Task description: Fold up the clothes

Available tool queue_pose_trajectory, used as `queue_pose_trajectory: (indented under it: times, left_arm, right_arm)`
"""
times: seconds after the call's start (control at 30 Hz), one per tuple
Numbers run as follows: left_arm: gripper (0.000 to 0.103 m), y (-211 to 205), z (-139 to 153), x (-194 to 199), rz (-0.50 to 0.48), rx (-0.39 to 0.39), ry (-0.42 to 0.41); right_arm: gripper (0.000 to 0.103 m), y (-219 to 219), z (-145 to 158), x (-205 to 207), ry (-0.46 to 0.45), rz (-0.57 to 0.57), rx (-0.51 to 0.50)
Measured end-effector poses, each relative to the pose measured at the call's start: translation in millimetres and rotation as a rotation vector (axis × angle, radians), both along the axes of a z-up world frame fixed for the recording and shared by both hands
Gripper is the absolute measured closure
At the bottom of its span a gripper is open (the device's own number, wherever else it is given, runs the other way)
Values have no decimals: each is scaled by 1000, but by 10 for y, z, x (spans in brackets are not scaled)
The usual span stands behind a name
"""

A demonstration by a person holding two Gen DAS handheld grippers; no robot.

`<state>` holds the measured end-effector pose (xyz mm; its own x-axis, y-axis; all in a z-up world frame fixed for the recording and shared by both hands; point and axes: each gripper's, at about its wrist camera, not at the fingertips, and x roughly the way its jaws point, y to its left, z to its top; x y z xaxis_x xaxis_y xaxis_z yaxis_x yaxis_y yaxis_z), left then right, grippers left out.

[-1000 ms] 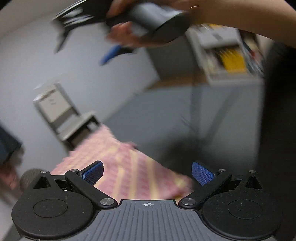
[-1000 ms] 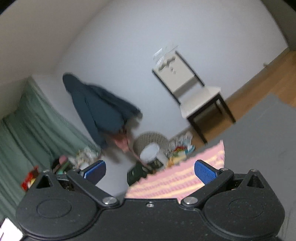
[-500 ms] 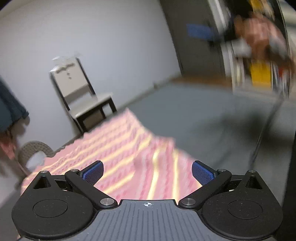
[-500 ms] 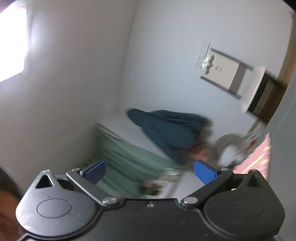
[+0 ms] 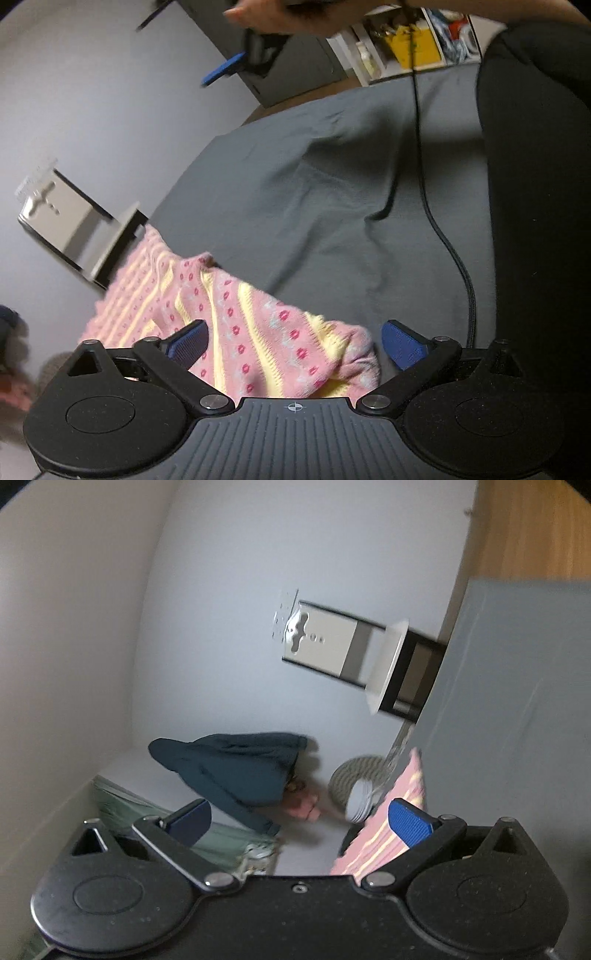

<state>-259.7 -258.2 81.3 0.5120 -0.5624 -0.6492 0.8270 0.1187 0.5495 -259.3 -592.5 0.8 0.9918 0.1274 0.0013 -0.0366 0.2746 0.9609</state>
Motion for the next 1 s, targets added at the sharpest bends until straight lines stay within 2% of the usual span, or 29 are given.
queue_pose_trajectory:
  times: [0.1, 0.17, 0.23, 0.27, 0.33, 0.4, 0.43, 0.5, 0.53, 0.57, 0.7, 0.77, 0.83, 0.93, 1.0]
  left_arm:
    - [39, -94, -119, -105, 0, 52, -67]
    - [49, -154, -194, -171, 2, 83, -106]
    - [62, -163, -196, -169, 31, 65, -70]
    - [64, -155, -203, -170, 36, 56, -61]
    - [76, -128, -209, -149, 43, 35, -40]
    - [84, -64, -153, -89, 81, -9, 14]
    - [86, -32, -125, -59, 100, -31, 41]
    - [89, 31, -67, 5, 139, -75, 96]
    - [89, 60, -27, 65, 167, -99, 128]
    - [89, 109, 31, 127, 201, -140, 165]
    - [90, 367, 148, 296, 300, -277, 271]
    - [90, 496, 178, 358, 339, -347, 328]
    - [90, 592, 201, 397, 361, -386, 365]
    - [90, 766, 347, 466, 370, -442, 372]
    - [90, 879, 425, 548, 387, -468, 370]
  right_arm:
    - [0, 150, 32, 187, 40, 5, -38]
    - [0, 212, 58, 231, 90, -1, -76]
    - [0, 293, 80, 308, 169, -2, -144]
    - [0, 318, 70, 327, 214, -1, -184]
    - [0, 379, 41, 399, 309, 1, -261]
    - [0, 457, -39, 571, 369, 8, -311]
    - [3, 503, -92, 628, 374, 18, -327]
    - [16, 553, -193, 702, 389, 53, -348]
    - [34, 579, -255, 775, 415, 74, -349]
    - [43, 601, -289, 824, 426, 93, -347]
    - [46, 725, -290, 880, 416, 127, -345]
    - [46, 757, -194, 913, 393, 114, -338]
    - [46, 730, -98, 1044, 388, 82, -341]
    - [51, 620, -23, 1422, 443, 41, -348]
    - [59, 550, -70, 1705, 499, 42, -342]
